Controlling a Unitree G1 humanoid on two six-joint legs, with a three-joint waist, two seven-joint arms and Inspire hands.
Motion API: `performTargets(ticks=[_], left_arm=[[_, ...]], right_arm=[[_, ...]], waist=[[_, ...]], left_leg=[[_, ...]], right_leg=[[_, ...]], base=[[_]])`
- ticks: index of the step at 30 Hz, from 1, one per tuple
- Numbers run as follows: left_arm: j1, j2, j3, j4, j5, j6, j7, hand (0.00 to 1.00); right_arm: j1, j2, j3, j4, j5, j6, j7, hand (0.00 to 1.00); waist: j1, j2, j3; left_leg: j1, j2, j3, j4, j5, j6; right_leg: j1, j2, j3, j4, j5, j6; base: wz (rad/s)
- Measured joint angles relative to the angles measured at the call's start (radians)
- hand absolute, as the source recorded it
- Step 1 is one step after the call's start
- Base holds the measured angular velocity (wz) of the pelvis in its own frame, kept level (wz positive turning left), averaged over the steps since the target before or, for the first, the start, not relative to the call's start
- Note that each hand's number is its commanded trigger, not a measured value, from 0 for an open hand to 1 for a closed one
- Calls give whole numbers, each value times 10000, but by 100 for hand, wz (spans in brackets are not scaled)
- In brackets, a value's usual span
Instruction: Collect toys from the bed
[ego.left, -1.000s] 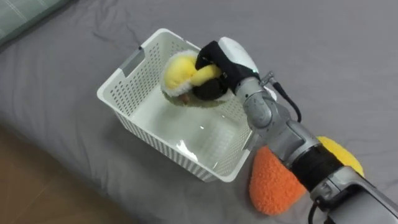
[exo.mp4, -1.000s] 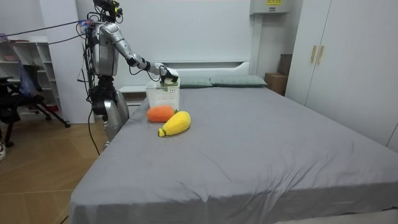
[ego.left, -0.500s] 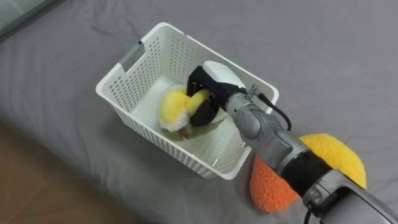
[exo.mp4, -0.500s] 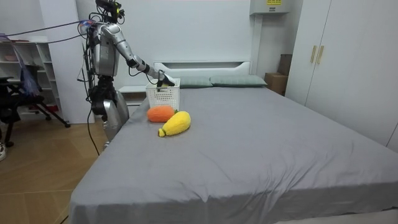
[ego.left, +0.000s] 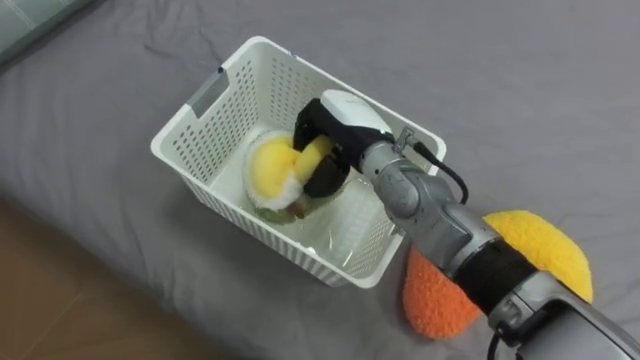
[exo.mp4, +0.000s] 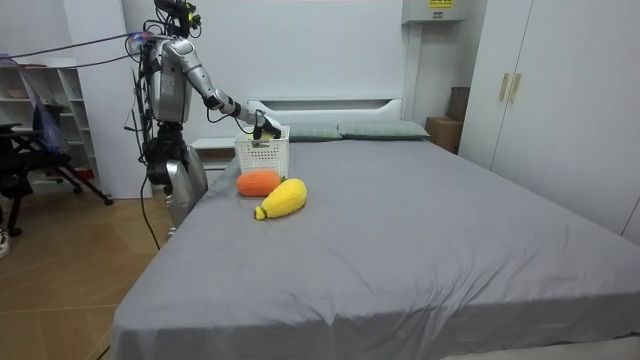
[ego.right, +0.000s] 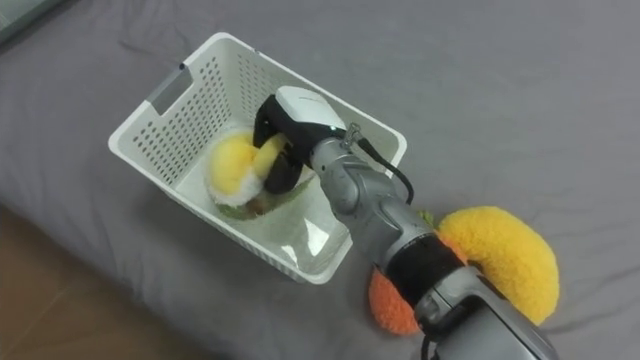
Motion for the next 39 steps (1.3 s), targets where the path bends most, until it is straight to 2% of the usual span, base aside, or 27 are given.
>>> performTargets(ticks=[13,18,21,22,25,28,31,36,39], left_arm=[[67,-5,12,-43,30,-63,197,0],[106,0,14,-180,14,-17,197,0],[125,-6,13,-303,-79,10,197,0],[136,-10,8,-308,-86,10,196,0],[171,-2,2,-328,-174,11,196,0],[248,-4,-8,-467,-196,8,197,0],[346,-6,6,-464,-184,5,195,0],[478,-28,142,-456,-173,-7,184,0],[655,-41,338,-451,-353,-7,193,0]], right_arm=[[3,-253,-232,-1473,782,-91,-6,0],[4,-299,-232,-1759,843,-90,-3,0],[33,-344,-232,-1929,914,-90,0,0],[134,-407,-232,-2067,1082,-90,-1,0],[415,-434,-231,-2293,1432,-90,-1,0],[463,-432,-236,-2310,1729,-89,-6,0],[525,-441,-288,-2409,1759,-90,-30,0],[869,-487,-1206,-2988,2240,-94,-167,0],[1361,-730,-1956,-3767,2826,-204,-587,0]], waist=[[-22,17,-13],[-23,80,-71],[-21,123,-161],[-22,142,-214],[-51,177,-245],[-257,176,-246],[-317,162,-254],[-575,122,-284],[-844,170,-271]], left_leg=[[364,3,21,-3,-1,0],[552,1,16,10,-1,0],[626,9,100,4,-1,0],[638,9,127,5,0,1],[803,15,164,-38,0,1],[808,16,172,-25,6,-4],[949,38,291,-133,8,-5],[1118,57,453,-250,6,-3],[1308,54,526,-307,-1,12]], right_leg=[[367,-4,31,-1,0,0],[561,-7,35,3,0,0],[614,-8,75,8,0,0],[629,-10,73,8,0,0],[769,-9,71,10,0,0],[783,-12,75,14,0,0],[800,3,300,24,0,0],[871,5,434,8,0,0],[996,7,593,-1,1,0]], base=[[0],[0],[-6],[-4],[-2],[-2],[-17],[-8],[-4]])
